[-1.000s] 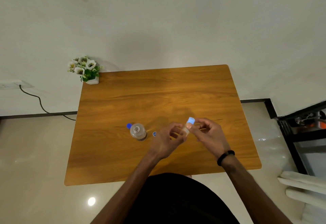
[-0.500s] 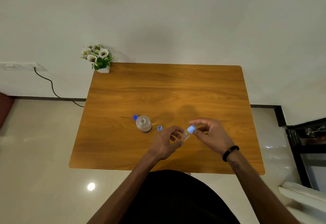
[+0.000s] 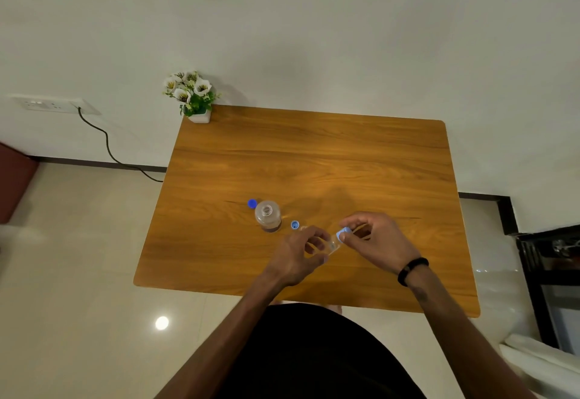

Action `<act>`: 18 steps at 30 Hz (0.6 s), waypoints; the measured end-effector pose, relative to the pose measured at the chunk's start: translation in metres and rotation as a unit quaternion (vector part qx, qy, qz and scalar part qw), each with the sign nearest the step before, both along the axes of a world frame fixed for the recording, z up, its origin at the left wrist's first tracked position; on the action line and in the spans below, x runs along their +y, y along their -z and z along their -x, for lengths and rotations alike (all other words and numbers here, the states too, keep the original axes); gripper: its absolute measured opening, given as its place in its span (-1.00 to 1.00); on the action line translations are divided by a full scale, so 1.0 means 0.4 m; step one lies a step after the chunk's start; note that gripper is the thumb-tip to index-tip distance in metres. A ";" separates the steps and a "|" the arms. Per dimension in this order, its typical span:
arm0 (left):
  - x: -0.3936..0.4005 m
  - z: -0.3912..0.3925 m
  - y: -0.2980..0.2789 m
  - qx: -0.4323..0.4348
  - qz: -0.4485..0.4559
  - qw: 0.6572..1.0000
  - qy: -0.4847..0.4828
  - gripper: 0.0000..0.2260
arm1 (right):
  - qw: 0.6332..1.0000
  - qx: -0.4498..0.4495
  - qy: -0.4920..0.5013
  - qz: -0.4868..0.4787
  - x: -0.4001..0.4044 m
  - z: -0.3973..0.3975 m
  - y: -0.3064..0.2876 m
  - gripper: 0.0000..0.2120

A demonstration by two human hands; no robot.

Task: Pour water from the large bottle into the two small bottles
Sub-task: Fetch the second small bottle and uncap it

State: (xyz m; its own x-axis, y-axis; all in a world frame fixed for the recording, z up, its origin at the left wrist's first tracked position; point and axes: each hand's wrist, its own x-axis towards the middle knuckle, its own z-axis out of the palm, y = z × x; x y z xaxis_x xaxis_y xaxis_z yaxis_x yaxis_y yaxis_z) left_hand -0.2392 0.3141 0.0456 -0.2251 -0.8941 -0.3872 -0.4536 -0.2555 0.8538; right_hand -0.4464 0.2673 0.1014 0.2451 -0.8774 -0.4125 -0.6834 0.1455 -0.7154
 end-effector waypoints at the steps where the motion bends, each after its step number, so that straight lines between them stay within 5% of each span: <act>1: 0.001 -0.003 0.002 0.003 -0.005 1.000 0.003 -0.70 | 1.000 0.001 -0.011 -0.006 -0.001 -0.001 -0.002 -0.86; 12: 0.017 -0.038 0.034 0.044 -0.095 0.993 0.058 -0.69 | 0.995 0.031 -0.098 0.007 0.010 -0.023 0.008 -0.74; 18: 0.033 -0.063 0.060 0.074 -0.122 0.990 0.022 -0.70 | 0.998 0.016 -0.056 0.015 0.006 -0.031 0.034 -0.76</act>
